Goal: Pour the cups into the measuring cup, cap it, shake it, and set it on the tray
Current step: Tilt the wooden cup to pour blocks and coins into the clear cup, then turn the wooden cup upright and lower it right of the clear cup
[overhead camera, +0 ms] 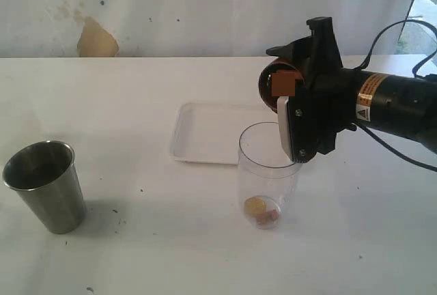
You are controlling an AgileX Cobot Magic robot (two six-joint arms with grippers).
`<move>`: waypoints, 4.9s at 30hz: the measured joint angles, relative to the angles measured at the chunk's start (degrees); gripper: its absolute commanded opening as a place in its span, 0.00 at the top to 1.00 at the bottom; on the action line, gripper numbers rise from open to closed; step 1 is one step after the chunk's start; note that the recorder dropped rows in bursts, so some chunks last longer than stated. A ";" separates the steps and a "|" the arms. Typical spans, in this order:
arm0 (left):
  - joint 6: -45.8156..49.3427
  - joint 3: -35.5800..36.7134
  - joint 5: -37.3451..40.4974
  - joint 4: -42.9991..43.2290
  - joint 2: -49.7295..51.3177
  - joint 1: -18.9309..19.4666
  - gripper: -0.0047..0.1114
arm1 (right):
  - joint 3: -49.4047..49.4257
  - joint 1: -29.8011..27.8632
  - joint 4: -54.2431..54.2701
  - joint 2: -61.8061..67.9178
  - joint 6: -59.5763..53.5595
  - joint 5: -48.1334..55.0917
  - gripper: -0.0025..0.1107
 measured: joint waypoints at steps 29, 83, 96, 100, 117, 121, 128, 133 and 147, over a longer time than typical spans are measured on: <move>0.00 0.00 0.00 0.00 0.00 0.00 0.51 | -0.10 0.00 -4.95 0.13 -14.62 -2.77 0.98; 0.00 0.00 0.00 0.00 0.00 0.00 0.51 | -0.22 0.00 -7.86 0.13 -40.73 -3.44 0.98; 0.00 0.00 0.00 0.00 0.00 0.00 0.51 | -1.38 0.00 -8.00 0.13 -43.15 -10.34 0.98; 0.00 0.00 0.00 0.00 0.00 0.00 0.51 | -1.46 0.00 -9.18 0.13 -46.09 -7.52 0.98; 0.00 0.00 0.00 0.00 0.00 0.00 0.51 | -1.59 0.00 -10.08 0.13 -33.37 -1.62 0.98; 0.00 0.00 0.00 0.00 0.00 0.00 0.51 | -1.59 0.00 -10.08 0.13 -14.65 -1.51 0.98; 0.00 0.00 0.00 0.00 0.00 0.00 0.51 | -1.59 0.00 -10.08 0.13 7.82 -1.41 0.98; 0.00 0.00 0.00 0.00 0.00 0.00 0.51 | -1.59 0.00 -10.08 0.13 14.19 -1.41 0.98; 0.00 0.00 0.00 0.00 0.00 0.00 0.51 | -1.59 0.00 -10.17 0.13 15.43 -3.66 0.98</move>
